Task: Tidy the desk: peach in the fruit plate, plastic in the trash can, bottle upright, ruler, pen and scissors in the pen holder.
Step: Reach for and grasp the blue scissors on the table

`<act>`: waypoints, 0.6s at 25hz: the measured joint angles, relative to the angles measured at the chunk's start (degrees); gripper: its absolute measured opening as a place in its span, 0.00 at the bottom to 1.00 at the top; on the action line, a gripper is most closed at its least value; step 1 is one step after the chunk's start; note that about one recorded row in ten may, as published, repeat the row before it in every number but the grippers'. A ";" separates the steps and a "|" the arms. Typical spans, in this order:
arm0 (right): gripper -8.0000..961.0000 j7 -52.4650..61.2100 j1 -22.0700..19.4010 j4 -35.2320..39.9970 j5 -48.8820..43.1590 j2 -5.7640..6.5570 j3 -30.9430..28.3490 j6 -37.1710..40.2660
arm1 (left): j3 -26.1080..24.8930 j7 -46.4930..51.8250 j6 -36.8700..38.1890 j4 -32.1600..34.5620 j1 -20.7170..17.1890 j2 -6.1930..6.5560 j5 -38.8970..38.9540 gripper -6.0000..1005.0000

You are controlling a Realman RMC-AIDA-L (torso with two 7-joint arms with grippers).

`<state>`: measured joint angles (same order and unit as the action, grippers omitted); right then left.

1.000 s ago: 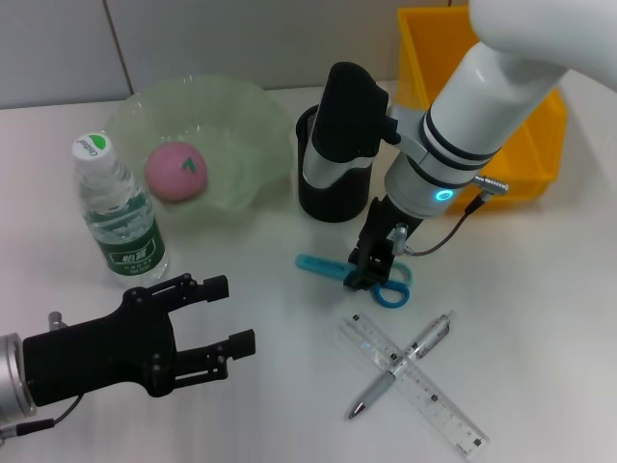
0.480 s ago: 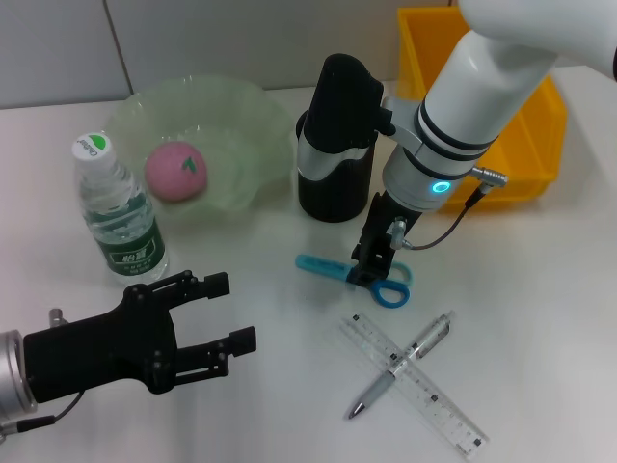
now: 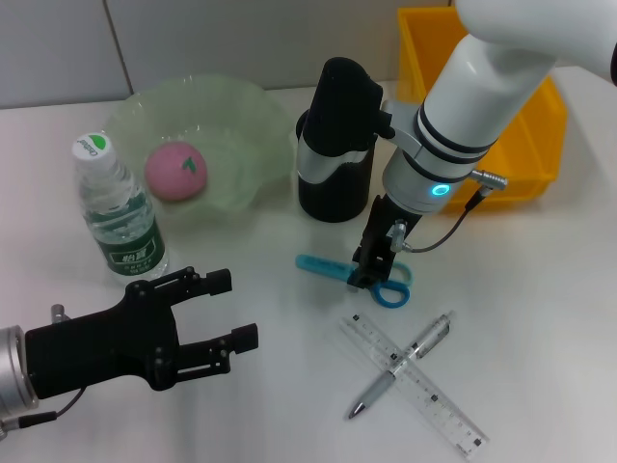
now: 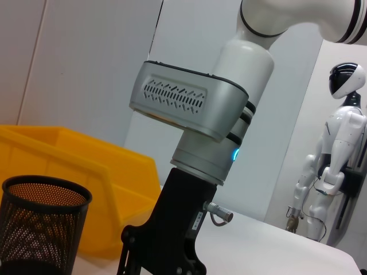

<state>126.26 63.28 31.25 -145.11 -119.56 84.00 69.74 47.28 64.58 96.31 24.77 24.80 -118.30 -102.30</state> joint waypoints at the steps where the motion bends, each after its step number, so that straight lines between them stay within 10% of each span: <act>1: 0.31 -0.01 0.00 -0.05 0.00 -0.01 0.01 -0.09 | 0.00 0.00 0.01 0.00 0.00 0.00 0.00 0.77; 15: 0.31 -0.42 -0.40 -0.14 0.00 -0.17 0.03 -0.40 | 0.00 0.02 -0.09 -0.03 0.03 0.08 -0.01 0.76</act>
<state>125.84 62.88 31.11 -145.11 -119.72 84.02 69.34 47.28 64.60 96.22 24.74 24.83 -118.22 -102.30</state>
